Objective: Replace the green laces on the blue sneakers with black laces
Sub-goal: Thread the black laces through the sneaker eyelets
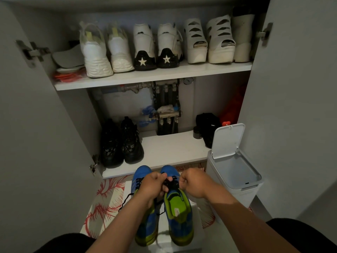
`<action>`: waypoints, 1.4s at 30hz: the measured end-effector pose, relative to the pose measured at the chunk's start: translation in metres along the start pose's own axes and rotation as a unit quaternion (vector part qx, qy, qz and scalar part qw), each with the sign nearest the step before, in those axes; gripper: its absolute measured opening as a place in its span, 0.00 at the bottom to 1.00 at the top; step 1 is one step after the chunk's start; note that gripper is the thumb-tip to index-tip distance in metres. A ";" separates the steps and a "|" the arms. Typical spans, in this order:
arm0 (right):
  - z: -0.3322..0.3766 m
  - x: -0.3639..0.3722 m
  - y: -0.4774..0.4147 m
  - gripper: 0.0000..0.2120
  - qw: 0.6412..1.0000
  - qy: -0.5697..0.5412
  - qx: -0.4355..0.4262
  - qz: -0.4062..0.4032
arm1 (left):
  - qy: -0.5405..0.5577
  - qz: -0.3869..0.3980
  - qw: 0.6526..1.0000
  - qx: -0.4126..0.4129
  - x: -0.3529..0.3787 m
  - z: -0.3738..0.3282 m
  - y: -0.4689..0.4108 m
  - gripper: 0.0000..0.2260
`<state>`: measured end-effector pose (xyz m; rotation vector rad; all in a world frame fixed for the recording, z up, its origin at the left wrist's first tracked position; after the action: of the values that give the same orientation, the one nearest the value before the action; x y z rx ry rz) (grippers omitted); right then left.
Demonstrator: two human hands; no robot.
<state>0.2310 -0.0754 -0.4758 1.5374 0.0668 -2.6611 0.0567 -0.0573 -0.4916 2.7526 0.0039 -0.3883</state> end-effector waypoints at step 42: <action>0.043 0.003 0.007 0.23 0.997 -0.044 -0.012 -0.056 | -0.280 -0.060 0.939 0.190 -0.043 -0.021 -0.001 0.23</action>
<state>0.1934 -0.0857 -0.4569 1.4484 0.1850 -2.7985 0.0209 -0.0466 -0.4615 2.9034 -0.0548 -1.3169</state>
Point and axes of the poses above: each hand's wrist, its own y-axis away from the middle knuckle, its own x-axis out of the palm, z = x × y, the point moved 3 cm from there along -y, towards the middle knuckle, and after that the axes turned 9 degrees about -z, right-handed, at the moved point
